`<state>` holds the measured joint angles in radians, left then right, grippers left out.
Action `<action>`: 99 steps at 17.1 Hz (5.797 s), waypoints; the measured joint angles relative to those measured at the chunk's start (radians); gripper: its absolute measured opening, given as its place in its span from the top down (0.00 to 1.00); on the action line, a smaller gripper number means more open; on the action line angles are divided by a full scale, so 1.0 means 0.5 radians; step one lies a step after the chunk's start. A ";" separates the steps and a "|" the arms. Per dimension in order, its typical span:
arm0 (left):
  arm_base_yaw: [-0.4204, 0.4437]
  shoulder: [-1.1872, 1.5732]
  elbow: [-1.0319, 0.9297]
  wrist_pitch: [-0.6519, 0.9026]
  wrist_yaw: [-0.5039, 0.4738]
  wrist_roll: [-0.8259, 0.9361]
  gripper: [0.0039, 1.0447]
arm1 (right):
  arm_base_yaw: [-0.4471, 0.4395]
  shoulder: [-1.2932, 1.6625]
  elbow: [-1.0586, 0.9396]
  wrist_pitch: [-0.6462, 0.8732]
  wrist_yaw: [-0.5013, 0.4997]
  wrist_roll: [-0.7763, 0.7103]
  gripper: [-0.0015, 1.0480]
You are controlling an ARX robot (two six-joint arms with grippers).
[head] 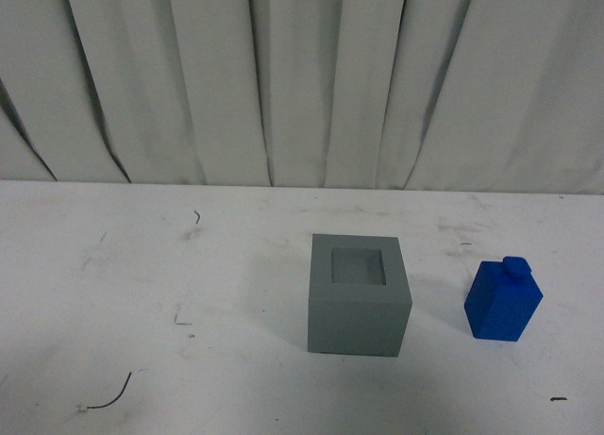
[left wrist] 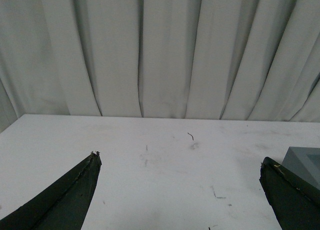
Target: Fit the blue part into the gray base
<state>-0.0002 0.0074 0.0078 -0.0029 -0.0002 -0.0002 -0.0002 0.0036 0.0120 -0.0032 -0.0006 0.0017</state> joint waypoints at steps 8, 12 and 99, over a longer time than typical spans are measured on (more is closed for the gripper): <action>0.000 0.000 0.000 -0.001 0.000 0.000 0.06 | 0.000 0.000 0.000 -0.001 0.001 0.000 0.06; 0.000 0.000 0.000 0.000 0.000 0.000 0.06 | 0.000 0.000 0.000 -0.001 0.000 0.000 0.06; 0.000 0.000 0.000 -0.001 0.000 0.000 0.06 | 0.620 4.445 3.755 -2.048 -0.828 -2.570 0.55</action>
<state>-0.0002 0.0074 0.0078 -0.0032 -0.0002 -0.0002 0.3096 2.2261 1.8896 -1.0271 -0.4145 -1.2831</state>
